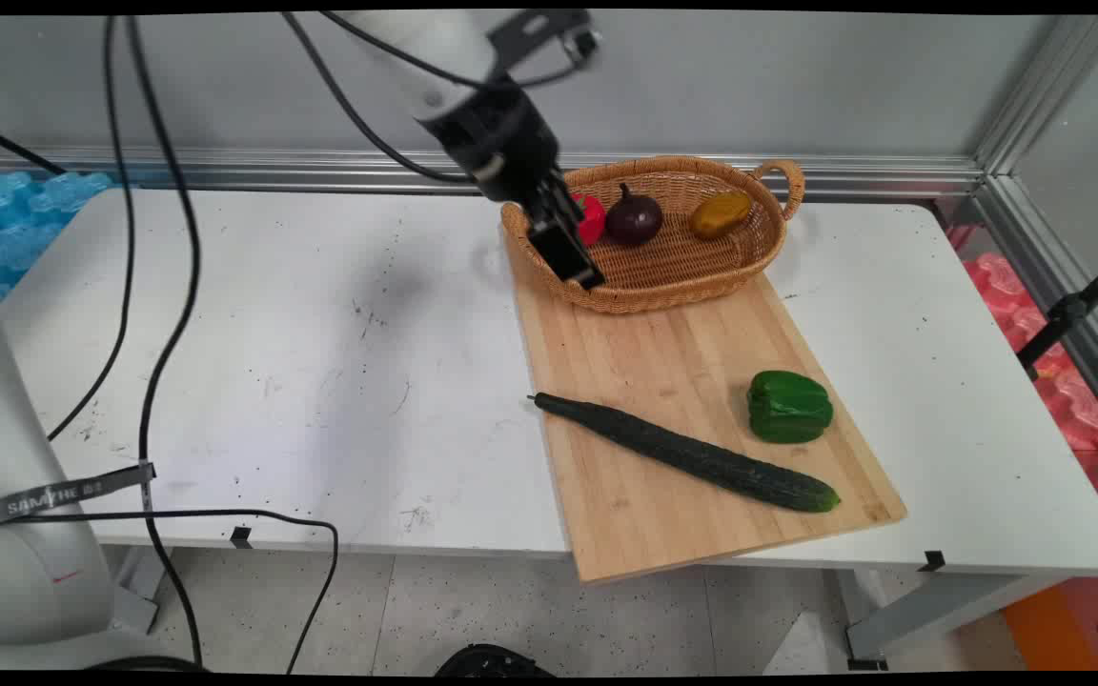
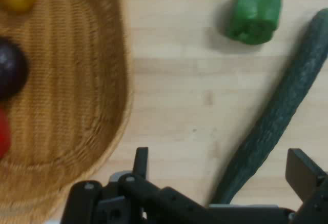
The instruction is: Pick up the potato from the vegetable basket
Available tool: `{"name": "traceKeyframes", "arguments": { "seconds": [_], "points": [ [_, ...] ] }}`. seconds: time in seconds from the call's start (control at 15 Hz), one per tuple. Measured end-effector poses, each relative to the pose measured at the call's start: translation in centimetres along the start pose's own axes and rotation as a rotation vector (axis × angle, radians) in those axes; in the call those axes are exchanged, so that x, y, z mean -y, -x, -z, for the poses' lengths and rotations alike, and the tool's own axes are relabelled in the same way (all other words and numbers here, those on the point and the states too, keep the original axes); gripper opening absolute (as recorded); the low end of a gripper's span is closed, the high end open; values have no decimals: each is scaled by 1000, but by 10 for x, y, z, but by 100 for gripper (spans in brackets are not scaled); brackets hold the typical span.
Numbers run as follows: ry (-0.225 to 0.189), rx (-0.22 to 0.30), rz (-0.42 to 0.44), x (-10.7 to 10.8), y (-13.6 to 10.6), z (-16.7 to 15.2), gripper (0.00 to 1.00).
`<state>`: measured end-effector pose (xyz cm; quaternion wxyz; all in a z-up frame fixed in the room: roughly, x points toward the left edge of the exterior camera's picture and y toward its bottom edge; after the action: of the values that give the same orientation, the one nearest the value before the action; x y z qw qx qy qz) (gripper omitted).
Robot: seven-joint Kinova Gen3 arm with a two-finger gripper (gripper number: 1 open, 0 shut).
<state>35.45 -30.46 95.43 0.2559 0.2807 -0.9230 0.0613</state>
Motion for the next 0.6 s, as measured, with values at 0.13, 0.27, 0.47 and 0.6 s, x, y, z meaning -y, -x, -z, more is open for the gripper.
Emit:
{"name": "traceKeyframes", "arguments": {
  "seconds": [0.13, 0.27, 0.47, 0.6],
  "points": [
    [-20, -6, 40, 7, 8, 10, 100],
    [-48, -18, 90, 18, 15, 21, 100],
    [-82, -37, 138, 31, 19, 29, 100],
    [-105, -48, 154, 39, 18, 31, 100]
  ]
}}
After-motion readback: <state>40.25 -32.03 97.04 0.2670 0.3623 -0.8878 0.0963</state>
